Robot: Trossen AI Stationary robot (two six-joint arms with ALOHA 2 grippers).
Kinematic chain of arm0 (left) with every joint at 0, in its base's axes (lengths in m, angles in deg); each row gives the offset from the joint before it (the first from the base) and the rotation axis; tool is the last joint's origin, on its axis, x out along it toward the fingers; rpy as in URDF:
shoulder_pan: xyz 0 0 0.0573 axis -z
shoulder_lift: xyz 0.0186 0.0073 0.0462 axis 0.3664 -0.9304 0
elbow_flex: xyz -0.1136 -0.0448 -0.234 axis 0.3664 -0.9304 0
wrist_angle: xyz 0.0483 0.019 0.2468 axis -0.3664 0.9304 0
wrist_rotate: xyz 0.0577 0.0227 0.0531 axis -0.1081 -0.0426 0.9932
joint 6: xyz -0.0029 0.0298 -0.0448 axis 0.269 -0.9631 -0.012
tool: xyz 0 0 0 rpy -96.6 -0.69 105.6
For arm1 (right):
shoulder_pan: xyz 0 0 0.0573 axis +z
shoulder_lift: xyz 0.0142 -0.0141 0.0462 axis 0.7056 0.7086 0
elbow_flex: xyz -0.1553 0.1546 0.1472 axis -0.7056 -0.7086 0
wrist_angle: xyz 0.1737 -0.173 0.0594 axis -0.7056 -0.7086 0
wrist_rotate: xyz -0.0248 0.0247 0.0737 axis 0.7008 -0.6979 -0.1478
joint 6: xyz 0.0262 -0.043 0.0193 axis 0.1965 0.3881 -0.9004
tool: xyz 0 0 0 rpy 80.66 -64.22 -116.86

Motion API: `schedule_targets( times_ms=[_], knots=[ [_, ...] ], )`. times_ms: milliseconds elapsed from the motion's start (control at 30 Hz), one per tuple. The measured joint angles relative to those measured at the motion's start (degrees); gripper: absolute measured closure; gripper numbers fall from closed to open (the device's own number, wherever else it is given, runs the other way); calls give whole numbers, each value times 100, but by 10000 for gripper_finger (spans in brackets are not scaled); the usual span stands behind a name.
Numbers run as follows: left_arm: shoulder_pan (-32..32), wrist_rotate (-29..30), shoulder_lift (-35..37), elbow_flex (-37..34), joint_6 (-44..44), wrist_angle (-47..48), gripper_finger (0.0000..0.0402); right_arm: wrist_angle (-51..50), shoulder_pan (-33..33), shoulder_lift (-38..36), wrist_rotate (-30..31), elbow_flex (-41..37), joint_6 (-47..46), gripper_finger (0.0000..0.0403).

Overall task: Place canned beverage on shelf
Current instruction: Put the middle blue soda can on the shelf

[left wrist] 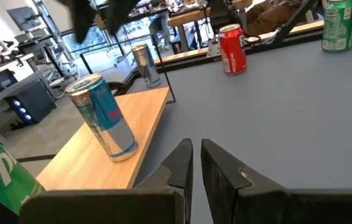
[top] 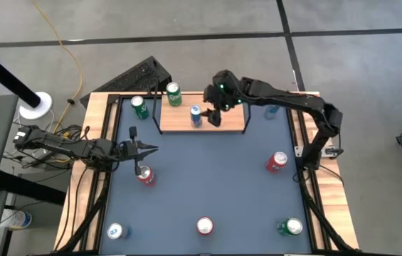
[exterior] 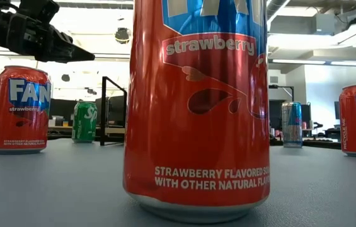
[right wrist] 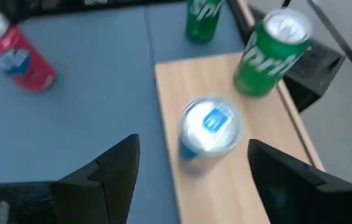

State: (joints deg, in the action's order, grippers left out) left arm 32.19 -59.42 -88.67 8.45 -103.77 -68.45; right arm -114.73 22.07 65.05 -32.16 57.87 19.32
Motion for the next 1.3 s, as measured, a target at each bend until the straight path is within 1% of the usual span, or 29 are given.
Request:
schedule_targets(
  times_ms=[100,167,233,300,367,567,800,900,1000,1100,1300],
  knots=[
    [1,7,-1,0,-4,87,379,309,-185,168,-308,0,220,117],
    [1,9,-1,0,1,143,379,261,-269,227,-568,-9,484,117],
    [-1,9,-1,0,1,146,379,298,-250,317,-781,4,857,117],
    [0,7,-1,0,1,106,379,158,-253,402,-1120,-12,1168,117],
    [1,8,1,0,-5,83,379,375,-220,521,-1442,-10,1389,117],
    [1,4,-1,0,1,109,379,948,-254,565,-1532,2,1588,117],
    [1,-31,-1,0,-4,144,379,943,-299,528,-1614,-2,1677,117],
    [0,-31,-1,0,0,129,379,990,-337,630,-1389,-6,1719,117],
    [0,-31,-1,0,1,124,379,1049,-369,619,-1079,-6,1906,117],
    [1,-29,-1,0,-1,122,379,1062,-367,609,-892,0,2003,117],
    [-1,-28,-1,0,-3,129,379,1253,-263,610,-844,0,1676,117]
  ],
)
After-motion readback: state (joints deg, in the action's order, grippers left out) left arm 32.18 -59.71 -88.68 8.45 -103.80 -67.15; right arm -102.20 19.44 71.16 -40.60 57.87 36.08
